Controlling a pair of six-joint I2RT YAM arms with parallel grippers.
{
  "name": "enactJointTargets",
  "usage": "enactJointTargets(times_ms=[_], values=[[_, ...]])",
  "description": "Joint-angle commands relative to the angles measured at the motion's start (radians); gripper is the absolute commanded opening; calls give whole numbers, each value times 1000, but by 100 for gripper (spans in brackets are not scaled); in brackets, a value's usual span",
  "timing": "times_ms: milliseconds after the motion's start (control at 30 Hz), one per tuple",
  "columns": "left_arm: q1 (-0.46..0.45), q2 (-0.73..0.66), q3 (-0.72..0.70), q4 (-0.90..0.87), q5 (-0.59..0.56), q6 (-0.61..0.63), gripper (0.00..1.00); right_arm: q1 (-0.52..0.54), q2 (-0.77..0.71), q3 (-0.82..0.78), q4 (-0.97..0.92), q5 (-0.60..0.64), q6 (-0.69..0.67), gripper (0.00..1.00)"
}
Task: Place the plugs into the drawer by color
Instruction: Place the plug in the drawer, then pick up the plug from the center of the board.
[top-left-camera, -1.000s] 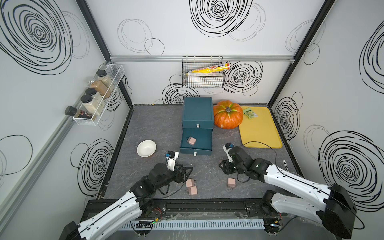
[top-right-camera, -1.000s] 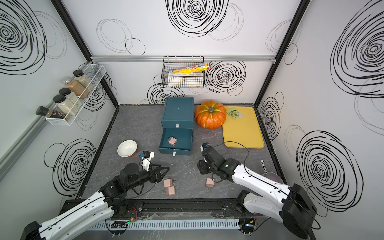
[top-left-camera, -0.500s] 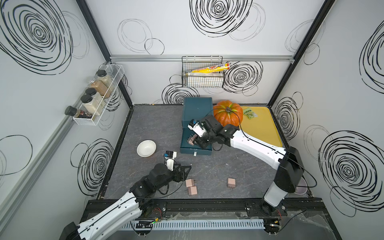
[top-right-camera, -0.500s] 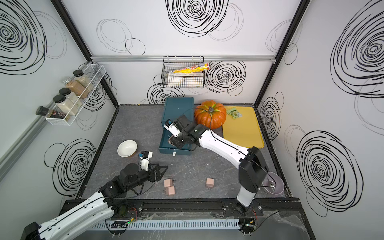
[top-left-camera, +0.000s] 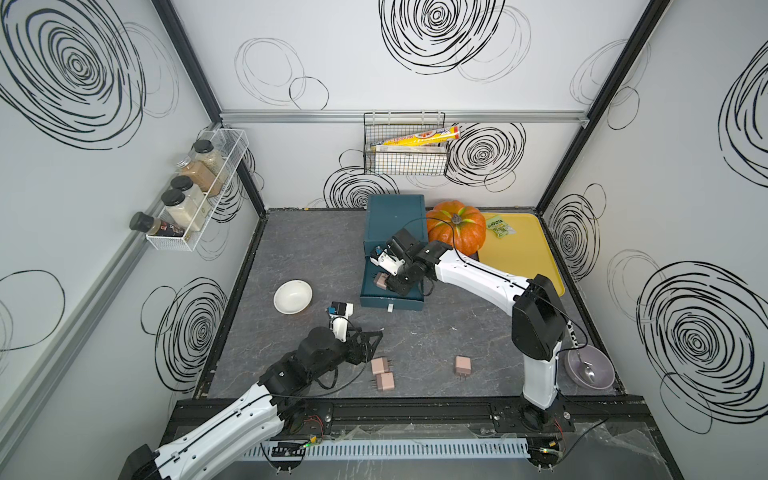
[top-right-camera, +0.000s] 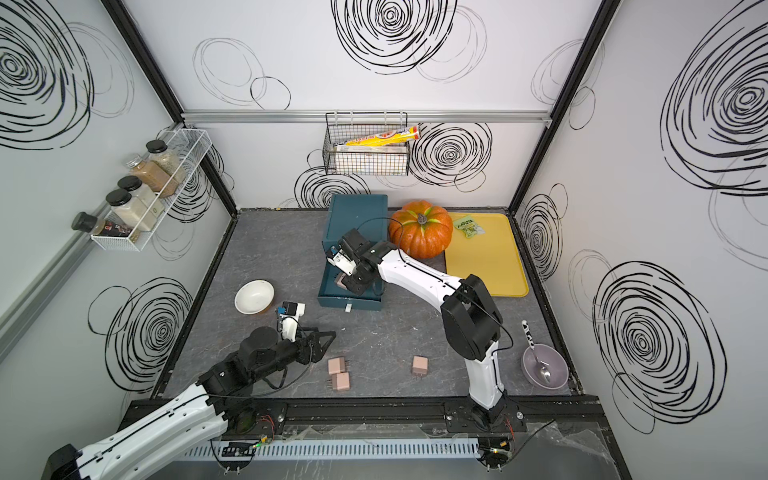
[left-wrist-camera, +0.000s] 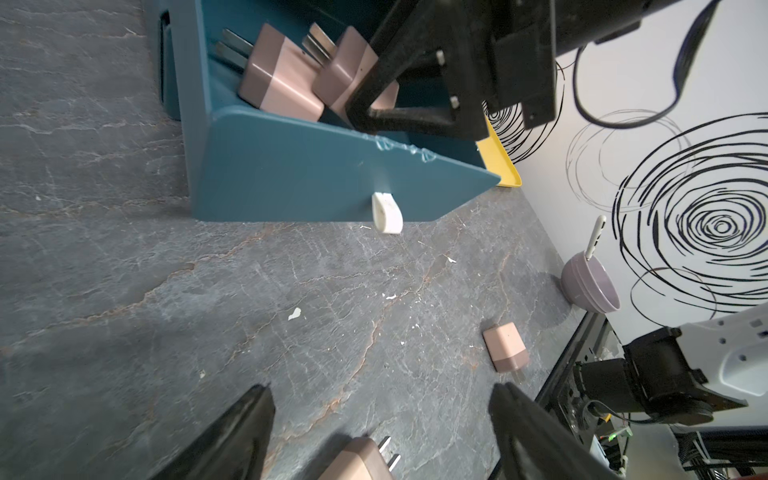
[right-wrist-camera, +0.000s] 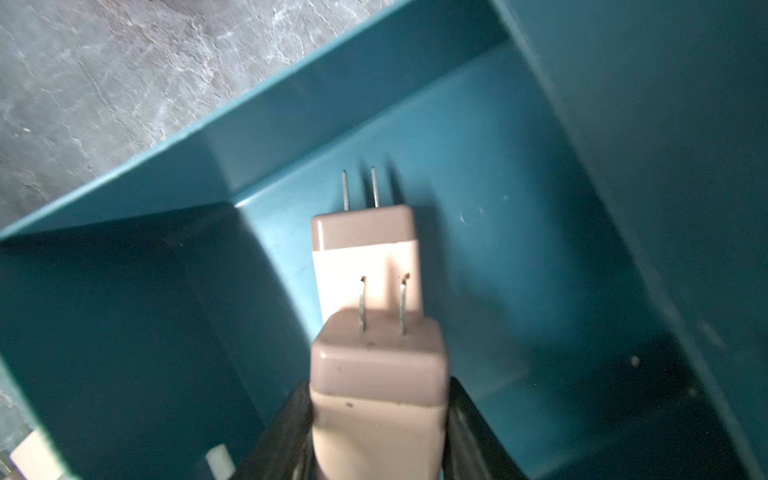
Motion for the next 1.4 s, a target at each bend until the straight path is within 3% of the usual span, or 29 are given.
enactJointTargets(times_ms=[0, 100, 367, 500, 667, 800, 933, 1033, 1200, 1367], values=[[6, -11, -1, 19, 3, 1, 88, -4, 8, 12, -49, 39, 2, 54], [6, -10, -2, 17, 2, 0, 88, -4, 1, 9, -60, 90, 3, 60], [5, -9, -3, 24, 10, 11, 88, -5, -59, 11, -51, 115, 51, 59], [-8, 47, 4, 155, 206, 92, 90, -4, -311, -158, 86, 46, 95, 59], [-159, 280, 105, 203, 189, 169, 93, -47, -720, -552, 329, -9, 227, 79], [-376, 521, 229, 190, 6, 158, 99, -169, -875, -738, 362, 9, 359, 75], [-507, 703, 346, 181, -151, 16, 99, -270, -995, -926, 456, 36, 449, 73], [-571, 806, 432, 158, -227, -13, 99, -321, -1027, -994, 502, -9, 481, 71], [-650, 1082, 688, -7, -355, -49, 99, -369, -1030, -1056, 536, 84, 514, 71], [-651, 1271, 843, -63, -385, -75, 99, -397, -1012, -1103, 568, 38, 507, 71]])
